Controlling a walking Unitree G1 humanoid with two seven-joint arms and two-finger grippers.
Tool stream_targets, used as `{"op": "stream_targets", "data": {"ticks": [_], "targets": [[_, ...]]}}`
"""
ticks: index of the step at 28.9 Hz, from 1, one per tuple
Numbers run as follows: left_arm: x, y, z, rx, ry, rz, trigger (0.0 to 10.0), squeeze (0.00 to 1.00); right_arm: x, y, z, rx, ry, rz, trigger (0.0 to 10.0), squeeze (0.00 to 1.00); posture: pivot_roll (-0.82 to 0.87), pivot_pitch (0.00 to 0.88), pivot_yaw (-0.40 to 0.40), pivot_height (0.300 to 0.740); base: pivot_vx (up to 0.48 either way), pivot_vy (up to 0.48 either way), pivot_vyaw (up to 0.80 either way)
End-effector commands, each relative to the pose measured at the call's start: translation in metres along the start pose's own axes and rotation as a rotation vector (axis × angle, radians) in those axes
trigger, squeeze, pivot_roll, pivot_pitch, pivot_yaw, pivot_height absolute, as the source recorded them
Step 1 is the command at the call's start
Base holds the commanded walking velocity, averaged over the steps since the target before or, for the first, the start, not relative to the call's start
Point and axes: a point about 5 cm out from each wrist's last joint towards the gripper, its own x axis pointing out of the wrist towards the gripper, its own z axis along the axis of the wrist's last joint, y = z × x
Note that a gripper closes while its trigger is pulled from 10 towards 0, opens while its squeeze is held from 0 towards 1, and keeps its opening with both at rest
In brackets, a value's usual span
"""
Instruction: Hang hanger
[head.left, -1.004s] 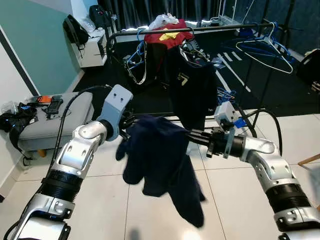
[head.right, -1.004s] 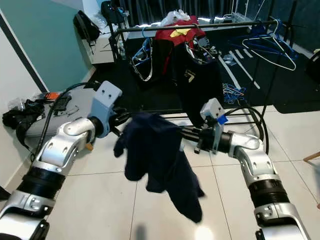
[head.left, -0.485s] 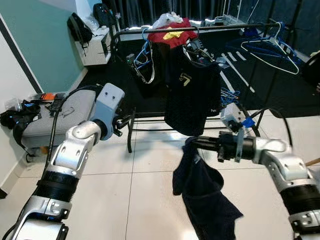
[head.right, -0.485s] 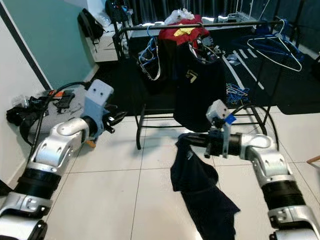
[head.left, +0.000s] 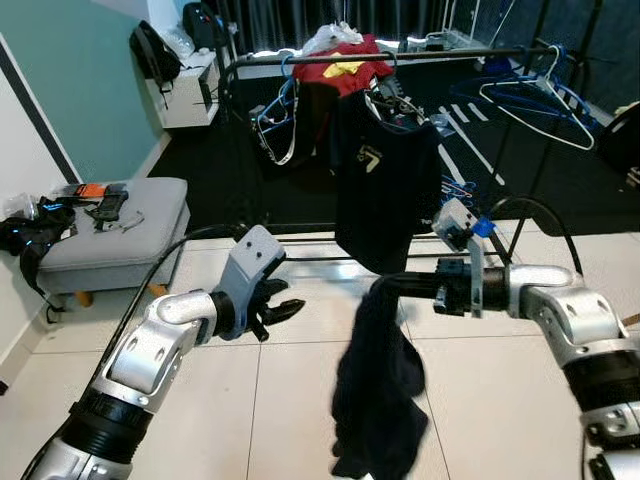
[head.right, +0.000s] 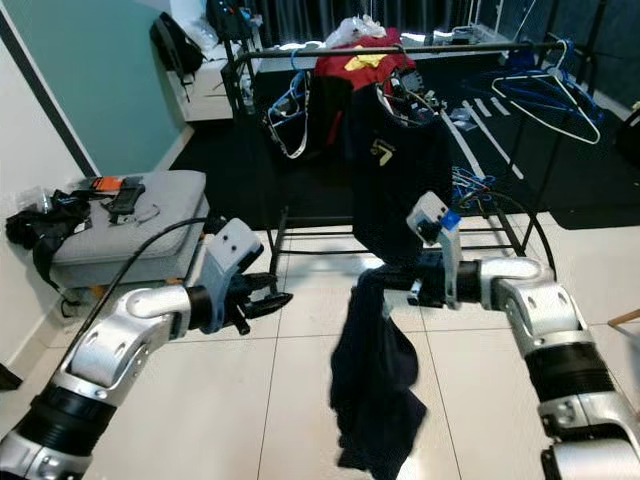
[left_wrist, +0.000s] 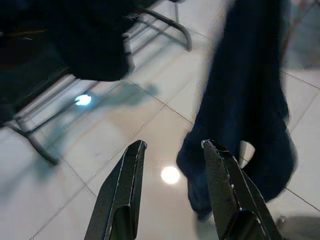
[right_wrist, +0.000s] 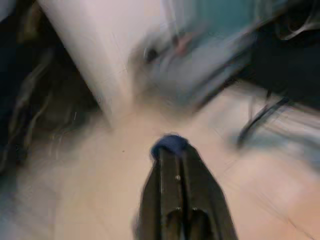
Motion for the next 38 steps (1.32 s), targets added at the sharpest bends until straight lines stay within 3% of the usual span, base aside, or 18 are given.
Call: {"op": "stream_targets", "data": {"ticks": [1,3,5,18,23,25,27,28,29,30,31,32,34,38], "targets": [[-0.002,0.005,-0.002,-0.007,0.012,0.032,10.0,0.0,-0.002,-0.018,0.002,0.208,-0.165,-0.246,0.0,0.0,-0.03,0.003,0.061,0.74,0.0,0.0,0.0],[-0.003,0.003,-0.001,-0.015,0.014,0.01,10.0,0.0,-0.004,-0.024,-0.009,0.357,-0.255,-0.381,0.0,0.0,-0.03,0.0,0.068,0.74,0.0,0.0,0.0],[-0.003,0.002,-0.001,-0.018,0.015,0.0,10.0,0.0,-0.005,-0.025,-0.012,0.385,-0.271,-0.41,0.0,0.0,-0.03,0.0,0.068,0.74,0.0,0.0,0.0],[0.002,0.0,0.0,-0.005,0.024,-0.016,10.0,0.0,-0.01,-0.032,-0.015,0.411,-0.308,-0.567,0.0,0.0,-0.03,0.0,0.082,0.74,0.0,0.0,0.0],[0.002,0.001,-0.001,-0.004,0.029,-0.005,10.0,0.0,-0.01,-0.034,-0.013,0.33,-0.254,-0.561,0.0,0.0,-0.03,0.0,0.082,0.74,0.0,0.0,0.0],[0.002,0.003,-0.002,-0.012,0.024,0.013,10.0,0.0,-0.01,-0.033,-0.014,0.276,-0.199,-0.501,0.0,0.0,-0.03,0.0,0.084,0.74,0.0,0.0,0.0],[0.001,0.017,-0.001,-0.027,0.017,0.118,10.0,0.0,-0.01,-0.026,-0.02,0.068,-0.007,-0.311,0.0,0.0,-0.04,0.0,0.087,0.74,0.0,0.0,0.0],[0.001,0.017,-0.001,-0.027,0.017,0.118,10.0,0.0,-0.01,-0.026,-0.02,0.068,-0.007,-0.311,0.0,0.0,-0.04,0.0,0.087,0.74,0.0,0.0,0.0],[0.001,0.023,0.0,-0.037,0.015,0.168,10.0,0.0,-0.011,-0.021,-0.025,-0.036,0.104,-0.203,0.0,0.0,-0.04,0.0,0.087,0.74,0.0,0.0,0.0],[0.001,0.023,0.0,-0.037,0.015,0.168,10.0,0.0,-0.011,-0.021,-0.025,-0.036,0.104,-0.203,0.0,0.0,-0.04,0.0,0.087,0.74,0.0,0.0,0.0],[0.002,0.027,0.001,-0.053,0.009,0.195,10.0,0.0,-0.013,-0.013,-0.028,-0.103,0.197,-0.056,0.0,0.0,-0.04,0.0,0.076,0.74,0.0,0.0,0.0],[0.002,0.027,0.001,-0.053,0.009,0.195,10.0,0.0,-0.013,-0.013,-0.028,-0.103,0.197,-0.056,0.0,0.0,-0.04,0.0,0.076,0.74,0.0,0.0,0.0],[0.001,0.028,0.002,-0.089,-0.002,0.193,10.0,0.0,-0.017,-0.001,-0.029,-0.167,0.304,0.175,0.0,0.0,-0.04,0.0,0.072,0.74,0.0,0.0,0.0],[0.0,0.023,0.001,-0.098,0.007,0.158,10.0,0.0,-0.016,0.0,-0.026,-0.178,0.316,0.201,0.0,0.0,-0.04,0.0,0.07,0.74,0.0,0.0,0.0]]}}
